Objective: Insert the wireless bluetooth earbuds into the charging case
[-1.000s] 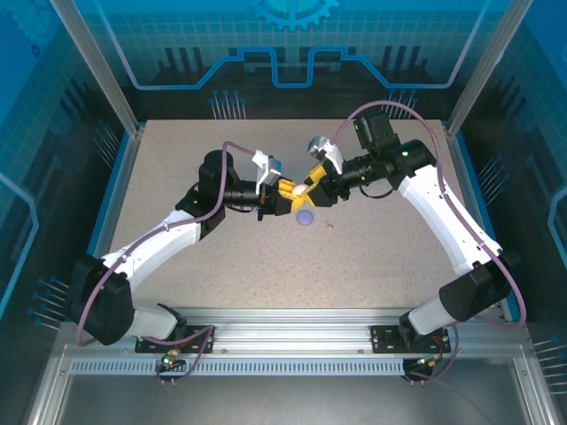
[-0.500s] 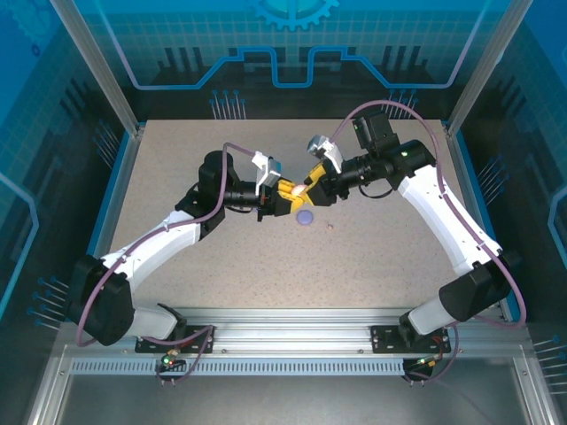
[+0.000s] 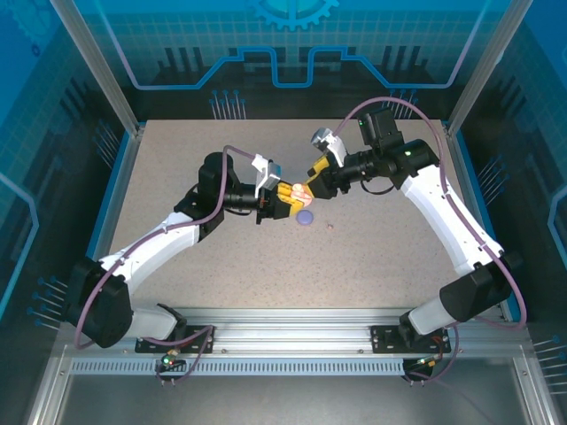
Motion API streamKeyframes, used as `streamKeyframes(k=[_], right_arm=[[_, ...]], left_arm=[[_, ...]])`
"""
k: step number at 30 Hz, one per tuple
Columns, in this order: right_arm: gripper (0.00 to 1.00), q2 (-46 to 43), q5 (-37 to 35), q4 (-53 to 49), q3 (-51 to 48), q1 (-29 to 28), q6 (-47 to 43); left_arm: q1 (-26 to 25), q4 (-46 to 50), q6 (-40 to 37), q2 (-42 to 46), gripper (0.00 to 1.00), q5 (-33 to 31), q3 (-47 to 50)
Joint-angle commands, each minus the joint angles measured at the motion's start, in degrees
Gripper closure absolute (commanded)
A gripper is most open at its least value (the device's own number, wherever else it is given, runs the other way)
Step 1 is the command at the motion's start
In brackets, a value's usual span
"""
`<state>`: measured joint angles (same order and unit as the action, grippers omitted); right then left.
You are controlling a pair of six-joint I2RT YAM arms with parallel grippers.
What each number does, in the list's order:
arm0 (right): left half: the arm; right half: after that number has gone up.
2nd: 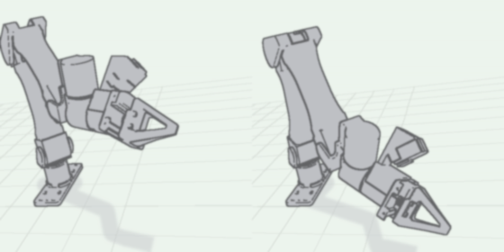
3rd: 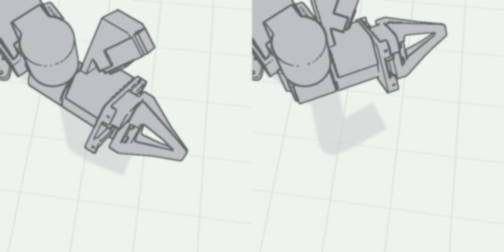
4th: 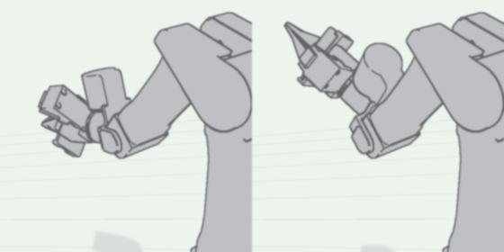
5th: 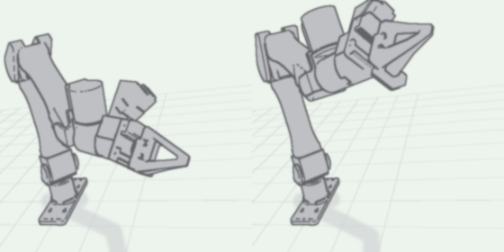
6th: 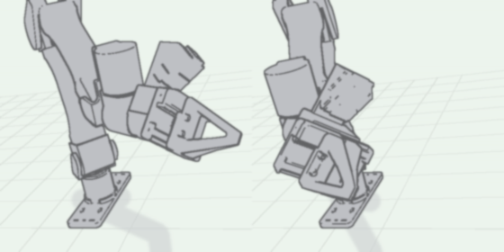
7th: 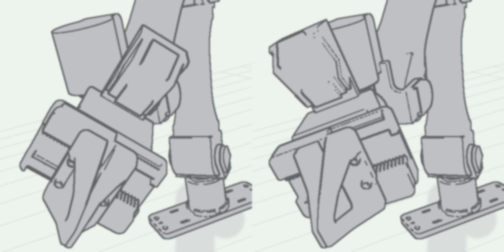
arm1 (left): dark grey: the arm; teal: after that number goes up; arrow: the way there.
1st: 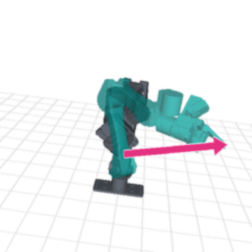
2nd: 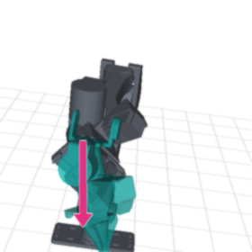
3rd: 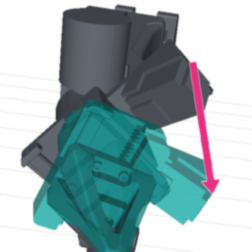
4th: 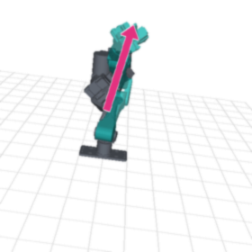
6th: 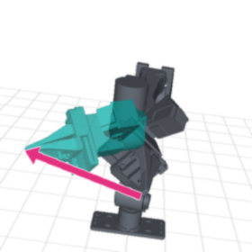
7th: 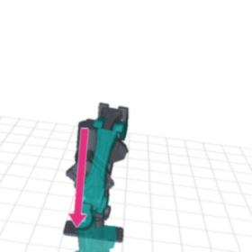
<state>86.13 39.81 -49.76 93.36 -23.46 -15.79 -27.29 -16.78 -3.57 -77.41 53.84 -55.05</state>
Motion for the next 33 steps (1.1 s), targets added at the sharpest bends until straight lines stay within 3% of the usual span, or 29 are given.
streamKeyframes(k=[1, 8, 17, 23, 33], right_arm=[[0.44, -2.1, 0.1, 1.8, -0.5, 0.8, 1.2], [0.41, -5.9, -2.0, 4.9, -3.4, 1.3, 3.3], [0.37, -11.0, -17.7, 9.5, -14.6, 5.5, 12.3], [0.38, -8.5, -22.7, 7.9, -20.7, 8.2, 19.3], [0.44, -1.5, -26.4, 10.8, -30.5, 7.2, 25.7]], left_arm=[[-0.4, 0.3, -2.1, 1.3, 0.97, 1.8, -0.1], [-0.3, -1.0, 0.0, -0.1, 0.98, -1.0, 0.1], [1.6, -10.7, 6.5, -1.8, 0.98, -1.2, 3.1], [3.5, -15.8, 10.3, -1.5, 0.99, -1.6, 5.9], [5.0, -18.5, 12.5, 0.1, 0.99, -4.2, 9.4]])
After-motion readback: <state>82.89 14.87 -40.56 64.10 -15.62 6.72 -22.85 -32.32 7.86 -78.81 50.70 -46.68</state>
